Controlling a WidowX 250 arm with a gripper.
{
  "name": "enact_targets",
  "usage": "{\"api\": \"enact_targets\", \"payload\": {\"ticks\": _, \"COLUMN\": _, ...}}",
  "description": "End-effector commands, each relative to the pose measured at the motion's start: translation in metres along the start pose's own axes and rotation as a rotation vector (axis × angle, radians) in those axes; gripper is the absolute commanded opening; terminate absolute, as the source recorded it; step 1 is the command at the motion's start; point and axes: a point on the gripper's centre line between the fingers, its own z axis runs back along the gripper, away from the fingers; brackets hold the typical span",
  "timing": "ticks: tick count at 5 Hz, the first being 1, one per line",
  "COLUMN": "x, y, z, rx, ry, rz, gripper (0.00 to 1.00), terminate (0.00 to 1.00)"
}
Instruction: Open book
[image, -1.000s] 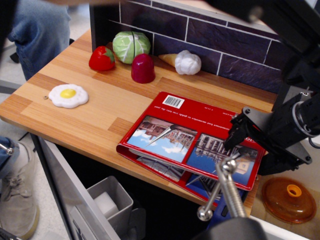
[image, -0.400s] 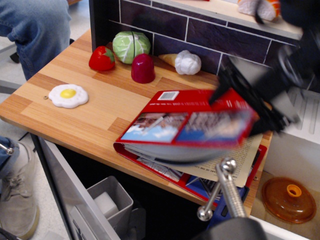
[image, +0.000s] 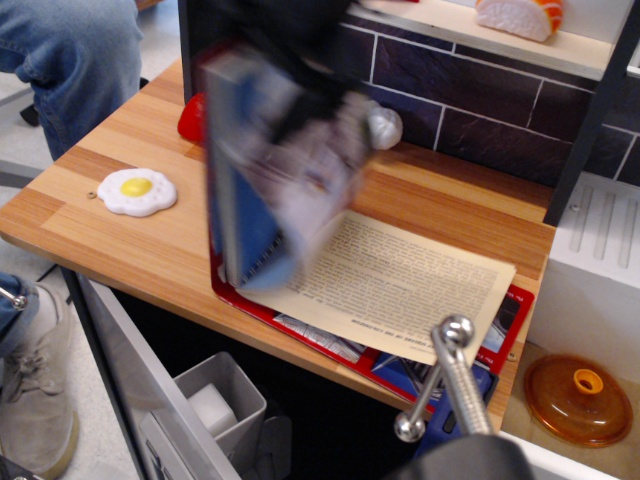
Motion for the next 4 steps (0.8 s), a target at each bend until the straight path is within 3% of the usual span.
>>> {"api": "enact_targets", "payload": {"ticks": 1, "x": -0.007, "y": 0.091, "z": -0.014, "rx": 0.046, "ry": -0.075, "rz": 0.019, "gripper": 1.00, "terminate": 0.00}}
{"api": "enact_targets", "payload": {"ticks": 3, "x": -0.002, "y": 0.126, "z": -0.031, "rx": 0.088, "ry": -0.073, "rz": 0.051, "gripper": 1.00, "terminate": 0.00}}
{"api": "enact_targets", "payload": {"ticks": 4, "x": 0.001, "y": 0.120, "z": -0.028, "rx": 0.049, "ry": -0.063, "rz": 0.065, "gripper": 1.00, "terminate": 0.00}}
